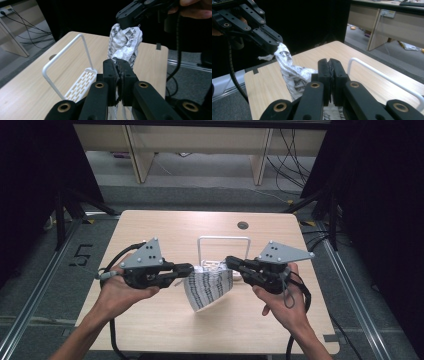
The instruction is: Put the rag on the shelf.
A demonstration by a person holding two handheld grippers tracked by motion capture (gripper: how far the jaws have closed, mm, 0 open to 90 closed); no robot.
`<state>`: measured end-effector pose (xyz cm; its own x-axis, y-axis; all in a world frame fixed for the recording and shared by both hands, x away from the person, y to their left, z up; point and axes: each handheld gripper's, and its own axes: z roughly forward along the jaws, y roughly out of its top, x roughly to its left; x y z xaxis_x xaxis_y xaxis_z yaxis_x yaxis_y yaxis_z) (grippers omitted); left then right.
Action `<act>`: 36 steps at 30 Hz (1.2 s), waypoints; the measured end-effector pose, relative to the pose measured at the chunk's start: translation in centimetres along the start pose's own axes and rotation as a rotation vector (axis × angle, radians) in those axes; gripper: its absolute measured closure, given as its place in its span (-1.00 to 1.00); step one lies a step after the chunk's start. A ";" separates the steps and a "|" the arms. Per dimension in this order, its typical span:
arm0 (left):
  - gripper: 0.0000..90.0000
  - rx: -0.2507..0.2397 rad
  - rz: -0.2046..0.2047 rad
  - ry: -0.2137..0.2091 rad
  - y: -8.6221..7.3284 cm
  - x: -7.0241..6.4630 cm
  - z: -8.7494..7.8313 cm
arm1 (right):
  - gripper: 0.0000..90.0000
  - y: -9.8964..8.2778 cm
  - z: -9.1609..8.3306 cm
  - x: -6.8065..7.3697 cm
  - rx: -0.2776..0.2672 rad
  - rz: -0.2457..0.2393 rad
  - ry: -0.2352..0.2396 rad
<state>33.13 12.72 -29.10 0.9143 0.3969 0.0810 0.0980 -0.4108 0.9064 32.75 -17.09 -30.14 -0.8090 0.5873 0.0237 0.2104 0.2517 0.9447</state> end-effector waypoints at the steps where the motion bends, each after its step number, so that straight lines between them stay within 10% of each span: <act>1: 0.90 -0.002 -0.001 0.000 0.2 0.1 0.2 | 0.97 0.0 -0.1 -0.1 -0.009 -0.002 -0.014; 36: 0.89 -0.025 -0.055 0.122 5.3 6.8 4.9 | 0.96 3.3 0.8 -6.7 -0.065 0.051 -0.153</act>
<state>41.81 9.19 -25.77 0.8533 0.5154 0.0792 0.1354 -0.3657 0.9208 39.26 -19.59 -27.42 -0.7040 0.7097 0.0265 0.2087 0.1711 0.9629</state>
